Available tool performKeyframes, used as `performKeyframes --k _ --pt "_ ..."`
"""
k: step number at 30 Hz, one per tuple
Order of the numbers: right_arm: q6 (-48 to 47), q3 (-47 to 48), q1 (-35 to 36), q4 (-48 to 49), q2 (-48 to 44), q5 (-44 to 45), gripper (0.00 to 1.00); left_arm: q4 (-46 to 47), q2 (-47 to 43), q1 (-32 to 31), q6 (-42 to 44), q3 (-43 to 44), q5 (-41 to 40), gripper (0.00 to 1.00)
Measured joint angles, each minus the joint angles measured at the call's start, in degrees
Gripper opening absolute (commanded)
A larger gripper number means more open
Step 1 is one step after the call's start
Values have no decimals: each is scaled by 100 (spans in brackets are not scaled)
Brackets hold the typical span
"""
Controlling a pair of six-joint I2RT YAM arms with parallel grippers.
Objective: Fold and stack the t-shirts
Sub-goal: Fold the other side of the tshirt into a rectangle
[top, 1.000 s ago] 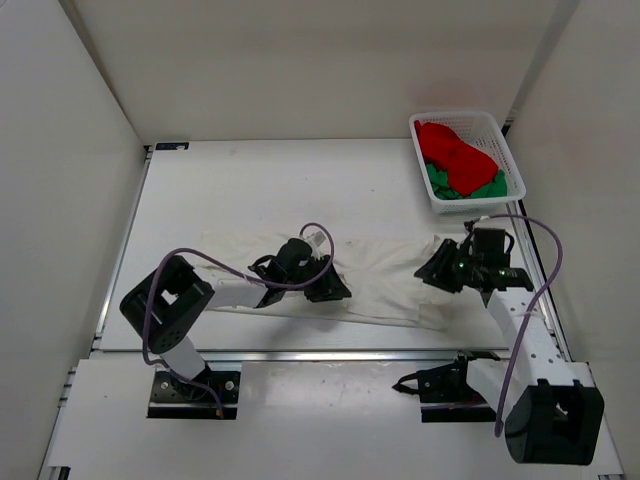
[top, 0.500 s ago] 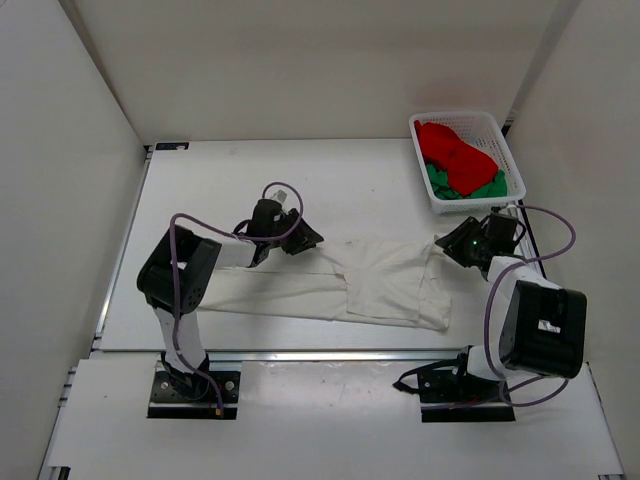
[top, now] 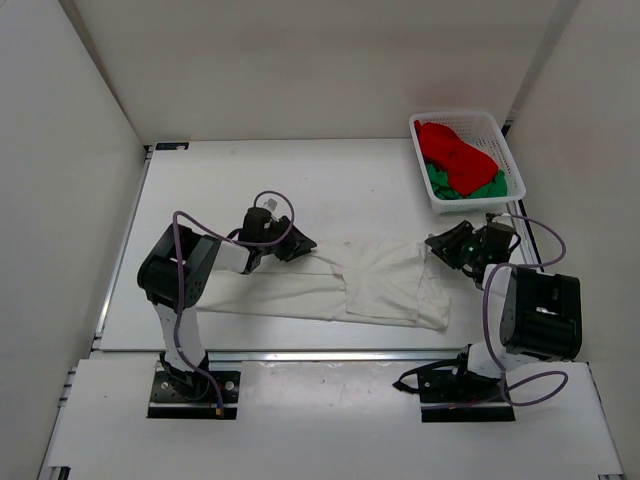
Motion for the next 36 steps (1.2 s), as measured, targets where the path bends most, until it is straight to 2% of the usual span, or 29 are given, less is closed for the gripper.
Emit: performKeyframes --k 7,10,13,16,18,28,30,32,36 --pt "-24 -63 118 203 -345 90 41 181 -4 57 -68 -109 68 43" --pt "-31 11 116 162 -136 28 36 240 -4 59 -74 -153 70 43" --pt "-74 262 133 55 251 13 28 289 -7 70 -87 -184 74 43" --pt "-68 306 153 85 404 13 5 291 -7 72 -87 -184 79 42" --pt "-33 315 146 107 463 20 0 289 -7 90 -85 -186 81 42" --pt "122 415 -160 42 883 190 0 297 -7 262 -144 -223 103 40" --pt "142 501 -186 -107 942 208 4 339 -7 323 -181 -262 105 41" --pt "129 671 -144 -337 977 278 17 426 -7 376 -238 -310 122 44" --pt "129 927 -111 -459 962 291 30 564 -28 433 -341 -365 192 51"
